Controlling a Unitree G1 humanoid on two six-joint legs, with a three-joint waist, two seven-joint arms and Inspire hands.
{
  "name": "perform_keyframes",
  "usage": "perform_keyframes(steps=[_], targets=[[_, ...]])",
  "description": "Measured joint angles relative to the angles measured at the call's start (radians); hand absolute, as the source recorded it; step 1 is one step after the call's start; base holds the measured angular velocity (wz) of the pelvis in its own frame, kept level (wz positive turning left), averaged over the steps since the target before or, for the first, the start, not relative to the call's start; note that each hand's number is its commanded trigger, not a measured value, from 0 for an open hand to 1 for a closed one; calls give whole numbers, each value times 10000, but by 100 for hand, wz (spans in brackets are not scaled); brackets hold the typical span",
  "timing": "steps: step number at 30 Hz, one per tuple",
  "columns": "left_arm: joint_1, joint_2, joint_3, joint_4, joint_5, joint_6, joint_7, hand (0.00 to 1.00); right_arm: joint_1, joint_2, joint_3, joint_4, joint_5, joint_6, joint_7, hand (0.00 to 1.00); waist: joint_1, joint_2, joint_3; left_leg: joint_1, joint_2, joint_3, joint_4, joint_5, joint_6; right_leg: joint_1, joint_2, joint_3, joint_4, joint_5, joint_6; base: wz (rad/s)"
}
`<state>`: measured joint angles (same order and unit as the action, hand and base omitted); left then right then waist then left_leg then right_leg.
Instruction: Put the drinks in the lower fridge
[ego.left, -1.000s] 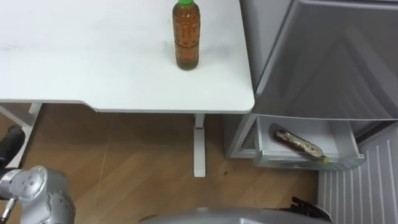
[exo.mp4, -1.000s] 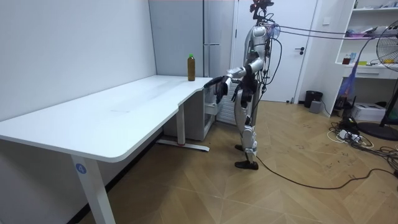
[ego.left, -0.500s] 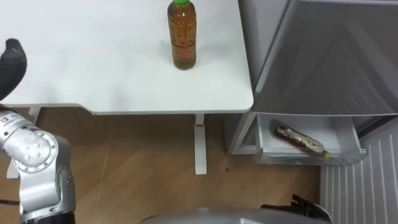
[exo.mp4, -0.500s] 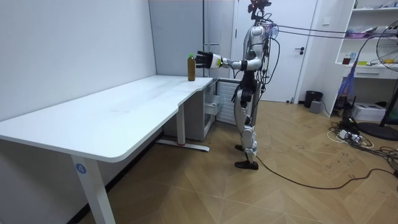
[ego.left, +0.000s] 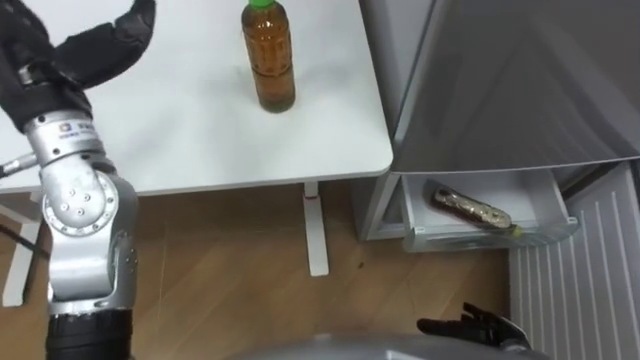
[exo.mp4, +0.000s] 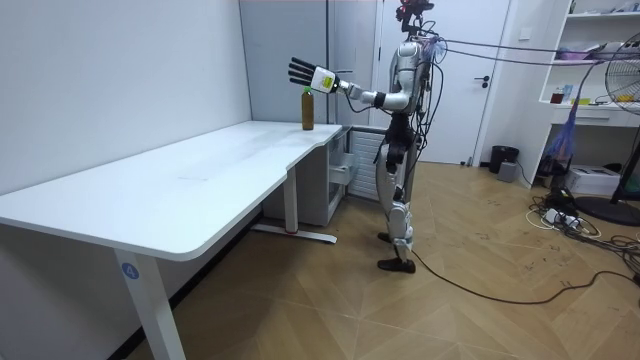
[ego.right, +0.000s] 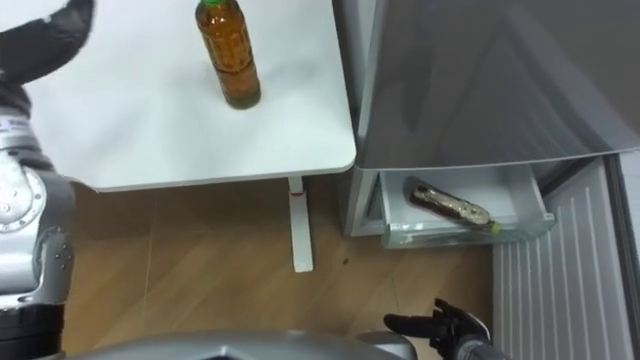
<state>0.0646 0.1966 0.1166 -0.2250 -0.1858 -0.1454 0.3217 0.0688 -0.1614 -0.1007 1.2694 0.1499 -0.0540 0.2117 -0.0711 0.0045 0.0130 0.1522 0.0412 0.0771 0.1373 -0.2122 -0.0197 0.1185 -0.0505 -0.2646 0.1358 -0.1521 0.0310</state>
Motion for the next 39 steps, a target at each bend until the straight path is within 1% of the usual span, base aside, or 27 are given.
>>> perform_keyframes(steps=[1, 3, 4, 6, 7, 8, 9, 13, 14, 16, 18, 22, 25, 27, 31, 33, 35, 37, 39], targets=[[-1, 13, -65, 1, -8, 82, -189, 0, -18, 1, 1, 57, 1, 0, -5, 0, -26, 17, 6, 0, 0, 35, 1, 0, 0, 0, 0, 10, 0, 0, 0, 0], [-8, 23, -252, 26, -249, 400, -894, 0, -86, 0, -5, 60, 7, 10, -66, 0, -95, 71, 22, -9, 1, 63, 1, 2, 0, -43, 6, 84, 7, -4, 4, -8], [-11, 23, -267, 30, -329, 480, -1044, 0, -86, -1, -1, 59, 1, 15, -86, 0, -99, 81, 20, -12, 4, 88, 3, 3, 0, -72, 13, 138, 15, -5, 3, -17], [-228, 19, -389, 221, -482, 800, -1567, 0, -86, 1, 0, 18, -7, 38, -126, 0, -106, 78, 20, -47, 8, 141, 8, 3, 0, -137, 13, 181, 31, -5, 2, -11], [-289, 17, -401, 287, -478, 876, -1682, 0, -83, 3, -1, 18, -7, 49, -125, 0, -107, 75, 20, -59, 7, 143, 8, 3, 0, -152, 12, 183, 31, -5, 2, 0], [-355, 16, -403, 320, -475, 1093, -1942, 0, -101, 3, -4, -10, -24, 113, -125, 0, -134, 70, 20, -77, 4, 150, 8, 3, 0, -178, 10, 181, 30, -5, 2, -4], [-403, 12, -405, 356, -471, 1234, -2195, 0, -94, 3, -4, -41, -35, 124, -121, 0, -144, 54, 14, -84, 3, 167, 8, 3, 0, -198, 10, 183, 30, -5, 3, -5], [-602, 1, -405, 576, -452, 1612, -2733, 0, -92, 3, -6, -96, -35, 259, -112, 0, -150, 23, -9, -79, 4, 187, 8, 3, 0, -246, 12, 221, 31, -5, 3, -3], [-668, 0, -404, 642, -438, 1761, -2884, 0, -91, 3, -6, -135, -37, 316, -110, 0, -148, 14, -18, -89, 4, 187, 8, 3, 0, -272, 14, 270, 39, -5, 3, -4], [-696, -3, -409, 690, -503, 1944, -2985, 0, -106, 0, -18, -151, -62, 382, -71, 0, -200, 0, -27, -96, 4, 184, 8, 3, 0, -289, 14, 298, 49, -4, 3, -4], [-725, -5, -408, 689, -538, 2165, -3148, 0, -109, 8, -15, -208, -61, 525, 48, 0, -307, -30, -47, -80, 4, 186, 8, 3, 0, -283, 14, 326, 52, -4, 3, 0], [-854, -3, -404, 695, -869, 2299, -3295, 0, -107, 9, -2, -231, -42, 590, 117, 0, -340, -30, -54, -64, 2, 188, 7, 3, 0, -276, 27, 480, 60, -3, 2, -10], [-1227, -3, -404, 760, -871, 2320, -3554, 0, -121, 9, -9, -229, -18, 685, 120, 0, -344, -25, -52, -41, 3, 192, 7, 3, 0, -269, 29, 490, 82, -2, 1, 0], [-1365, -3, -403, 930, -870, 2318, -3593, 0, -123, -9, -6, -237, -23, 691, 96, 0, -320, 35, -44, 4, 3, 243, 8, 3, 0, -282, 33, 599, 140, -2, 2, -9], [-1375, -4, -407, 1423, -1112, 2324, -3603, 0, -122, -23, -17, -243, -1, 693, 77, 0, -372, 84, -40, 5, 5, 283, 8, 3, 1, -303, 52, 695, 158, 5, -9, -4], [-1376, -8, -409, 1653, -1186, 2350, -3539, 0, -157, -39, -16, -246, -3, 697, 79, 0, -376, 123, -14, -13, 8, 290, 8, 3, 1, -327, 62, 724, 167, 12, -18, 0], [-1377, -9, -406, 1751, -1292, 2350, -3502, 0, -163, -72, -17, -245, -5, 701, 90, 0, -372, 154, -8, -13, 7, 303, 8, 2, 1, -328, 62, 731, 168, 15, -17, 0], [-1377, -12, -406, 1790, -1409, 2350, -3455, 0, -168, -90, -19, -248, -9, 703, 98, 0, -374, 183, -24, -10, 8, 310, 8, 2, 1, -326, 63, 728, 167, 17, -19, 0], [-1378, -14, -402, 1820, -1713, 2349, -3292, 0, -158, -121, -42, -250, -17, 707, 104, 0, -385, 259, -41, -7, 9, 319, 8, 2, 1, -327, 65, 735, 168, 20, -22, 0]])
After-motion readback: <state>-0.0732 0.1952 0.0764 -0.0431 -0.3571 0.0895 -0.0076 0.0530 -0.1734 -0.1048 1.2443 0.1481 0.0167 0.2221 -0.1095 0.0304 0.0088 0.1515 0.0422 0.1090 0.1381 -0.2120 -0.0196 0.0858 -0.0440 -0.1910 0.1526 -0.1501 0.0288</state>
